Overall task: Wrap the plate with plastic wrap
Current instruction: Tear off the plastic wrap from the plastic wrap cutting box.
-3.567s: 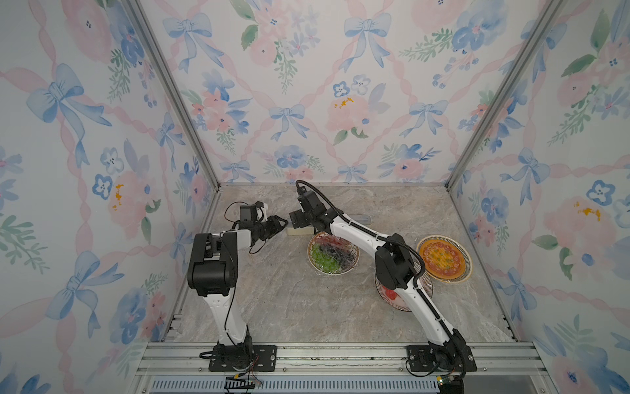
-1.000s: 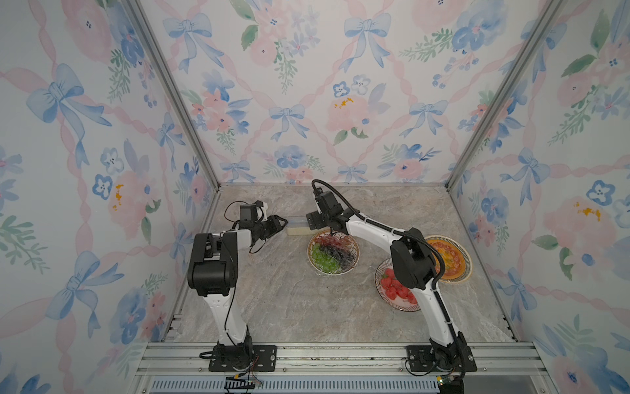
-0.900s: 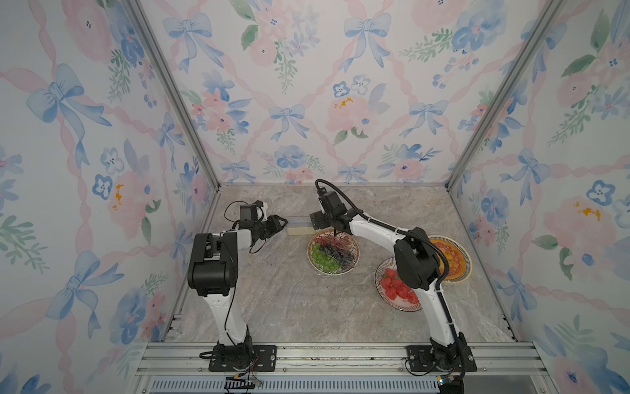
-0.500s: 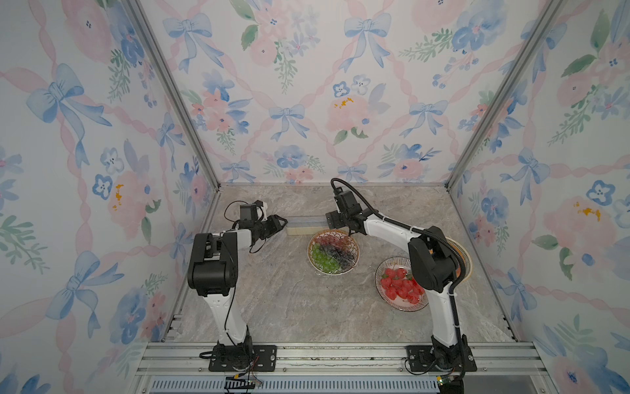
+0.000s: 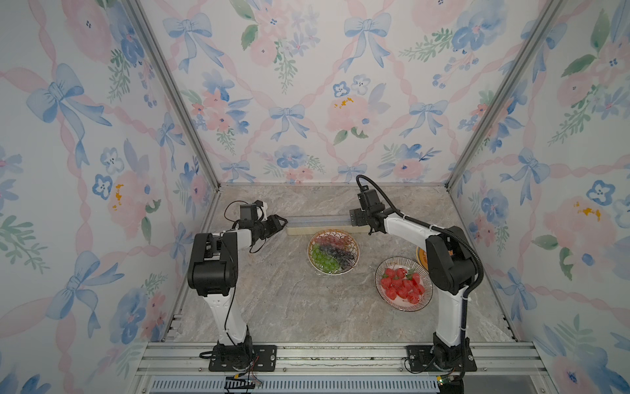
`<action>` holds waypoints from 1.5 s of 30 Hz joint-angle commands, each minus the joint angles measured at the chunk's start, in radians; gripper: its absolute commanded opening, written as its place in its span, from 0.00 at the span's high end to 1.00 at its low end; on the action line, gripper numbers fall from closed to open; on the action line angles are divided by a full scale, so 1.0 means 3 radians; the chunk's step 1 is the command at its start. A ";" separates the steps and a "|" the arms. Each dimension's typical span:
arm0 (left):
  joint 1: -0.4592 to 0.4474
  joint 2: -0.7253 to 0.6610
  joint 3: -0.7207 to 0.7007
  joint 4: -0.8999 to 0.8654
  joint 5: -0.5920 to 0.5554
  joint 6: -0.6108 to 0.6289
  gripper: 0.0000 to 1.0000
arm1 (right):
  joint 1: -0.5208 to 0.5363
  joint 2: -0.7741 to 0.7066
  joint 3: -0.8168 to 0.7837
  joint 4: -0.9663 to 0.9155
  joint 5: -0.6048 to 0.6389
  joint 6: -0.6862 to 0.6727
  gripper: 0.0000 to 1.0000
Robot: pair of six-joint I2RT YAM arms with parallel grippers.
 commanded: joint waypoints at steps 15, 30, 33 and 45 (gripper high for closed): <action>0.0072 -0.0319 0.0228 -0.0291 -0.0073 0.0082 0.19 | -0.0436 -0.0712 -0.0361 -0.0102 -0.0975 0.0516 0.03; -0.0299 -0.0668 -0.0612 0.0352 0.0446 -0.0414 0.06 | -0.0397 -0.0608 -0.1105 0.1017 -0.2459 0.1966 0.03; -0.0346 -0.0445 -0.0452 0.0451 0.0485 -0.0453 0.06 | -0.0418 -0.0400 -0.0918 0.1117 -0.2491 0.2014 0.03; -0.0332 0.0286 0.0350 0.0480 0.0340 -0.0386 0.08 | -0.0636 0.0121 -0.0489 0.1444 -0.2416 0.1985 0.03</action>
